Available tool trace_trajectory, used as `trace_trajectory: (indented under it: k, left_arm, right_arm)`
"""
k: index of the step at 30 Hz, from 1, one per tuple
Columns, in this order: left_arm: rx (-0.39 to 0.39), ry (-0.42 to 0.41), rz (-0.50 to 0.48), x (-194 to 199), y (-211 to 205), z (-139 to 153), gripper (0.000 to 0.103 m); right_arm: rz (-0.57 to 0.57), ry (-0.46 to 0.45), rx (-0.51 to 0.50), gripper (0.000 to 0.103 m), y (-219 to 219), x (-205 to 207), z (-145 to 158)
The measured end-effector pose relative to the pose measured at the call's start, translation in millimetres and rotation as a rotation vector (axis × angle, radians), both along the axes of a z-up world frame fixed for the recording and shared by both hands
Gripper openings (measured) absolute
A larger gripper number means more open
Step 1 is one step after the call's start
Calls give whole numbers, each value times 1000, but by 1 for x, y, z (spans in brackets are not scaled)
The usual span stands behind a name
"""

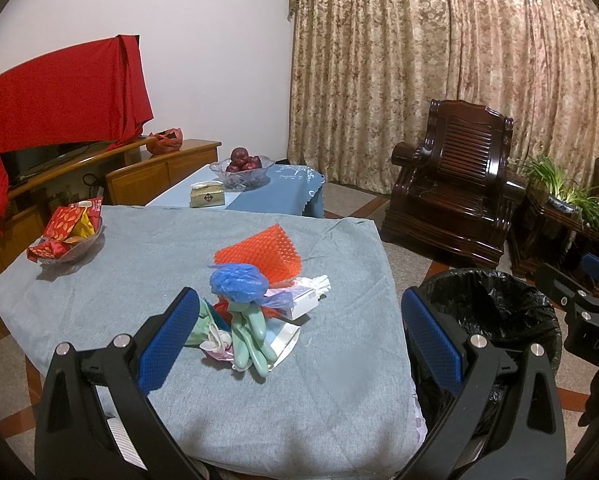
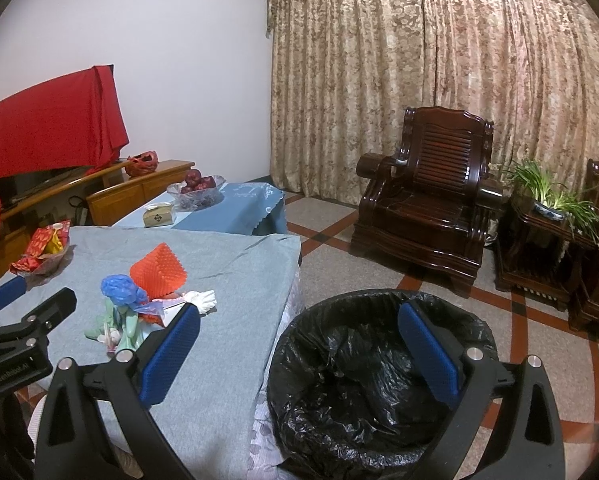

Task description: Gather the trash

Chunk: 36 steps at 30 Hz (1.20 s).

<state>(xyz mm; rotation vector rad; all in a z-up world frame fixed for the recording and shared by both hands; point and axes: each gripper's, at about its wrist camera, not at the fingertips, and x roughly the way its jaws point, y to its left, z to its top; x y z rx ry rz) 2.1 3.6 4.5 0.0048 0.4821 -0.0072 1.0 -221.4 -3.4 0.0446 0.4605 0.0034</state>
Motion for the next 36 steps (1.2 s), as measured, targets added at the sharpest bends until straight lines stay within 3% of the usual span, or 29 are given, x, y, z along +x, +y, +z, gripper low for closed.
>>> trace_trajectory:
  k: [8, 21, 36]
  left_arm:
    - [-3, 5, 3, -6, 5, 4, 98]
    - [-1, 18, 23, 10, 21, -20, 98]
    - [36, 68, 138, 54, 94, -62, 98]
  right_arm:
    - [2, 14, 3, 97, 4, 10, 0]
    - [24, 33, -8, 97, 14, 27, -8]
    - [167, 112, -15, 95, 79, 99, -58]
